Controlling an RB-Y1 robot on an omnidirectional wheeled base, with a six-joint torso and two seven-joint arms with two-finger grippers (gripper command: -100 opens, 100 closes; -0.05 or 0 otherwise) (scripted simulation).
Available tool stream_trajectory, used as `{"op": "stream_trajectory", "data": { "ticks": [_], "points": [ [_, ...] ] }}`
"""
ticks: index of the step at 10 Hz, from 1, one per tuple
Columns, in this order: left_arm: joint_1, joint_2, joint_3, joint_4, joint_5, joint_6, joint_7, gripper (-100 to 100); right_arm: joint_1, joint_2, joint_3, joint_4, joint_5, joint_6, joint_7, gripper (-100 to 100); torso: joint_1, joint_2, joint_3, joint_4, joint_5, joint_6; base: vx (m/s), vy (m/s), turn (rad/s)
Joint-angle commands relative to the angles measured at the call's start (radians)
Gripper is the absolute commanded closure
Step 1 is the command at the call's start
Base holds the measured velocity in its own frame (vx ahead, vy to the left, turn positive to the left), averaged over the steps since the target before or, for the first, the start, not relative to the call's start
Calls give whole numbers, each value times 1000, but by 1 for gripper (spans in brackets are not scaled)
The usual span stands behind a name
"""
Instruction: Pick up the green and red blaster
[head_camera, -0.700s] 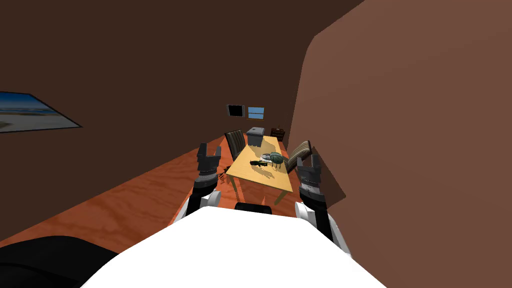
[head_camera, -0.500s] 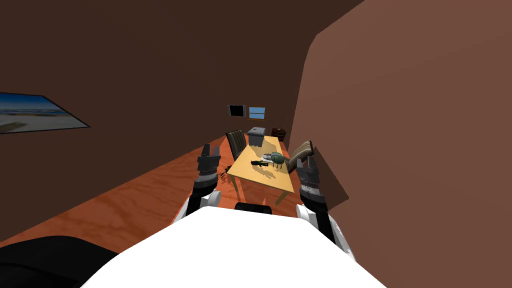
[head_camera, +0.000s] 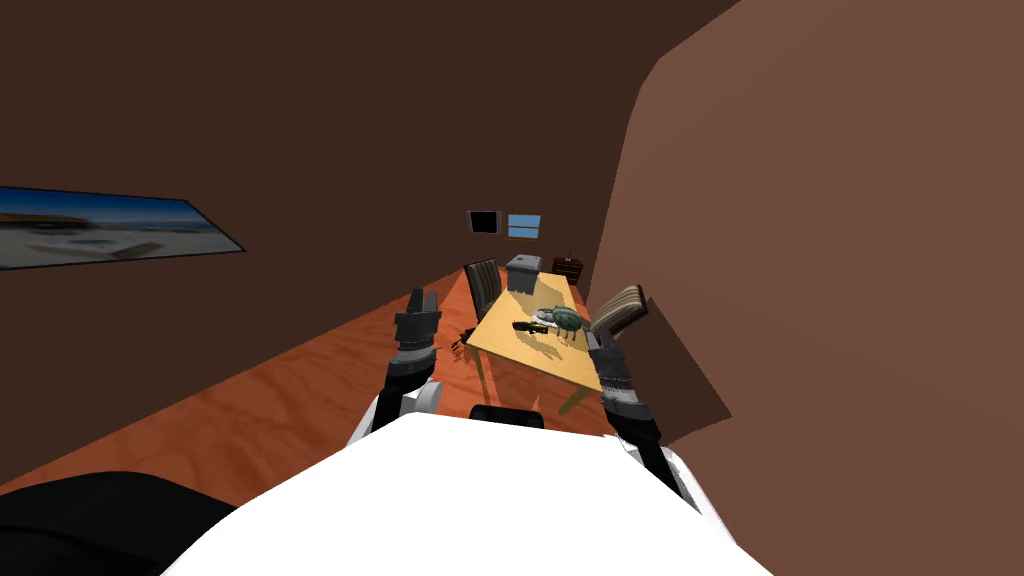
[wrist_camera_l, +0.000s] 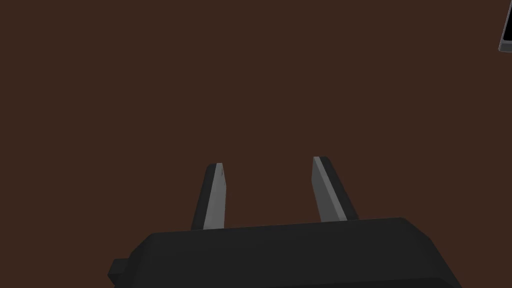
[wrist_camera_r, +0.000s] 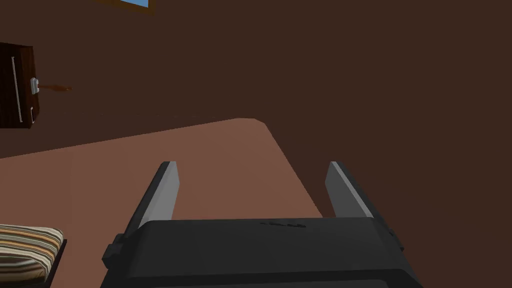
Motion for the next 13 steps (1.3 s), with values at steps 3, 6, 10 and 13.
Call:
{"op": "stream_trajectory", "data": {
  "ticks": [3,6,10,13],
  "points": [
    [0,0,0,0,0,0,0,0,78,-99,24,15,27,40,15,-100,1,-1,0,0,0,0,2,80,179],
    [0,0,0,0,0,0,0,0,154,-190,54,44,57,77,36,-100,2,-1,-1,0,0,0,13,97,214],
    [0,0,0,0,0,0,0,0,233,-283,89,78,90,124,60,-100,-1,-2,-1,-1,0,0,33,62,181],
    [0,0,0,0,0,0,0,0,307,-362,130,116,125,181,86,-100,-2,-3,-2,-1,0,0,51,64,257]
  ]
}}
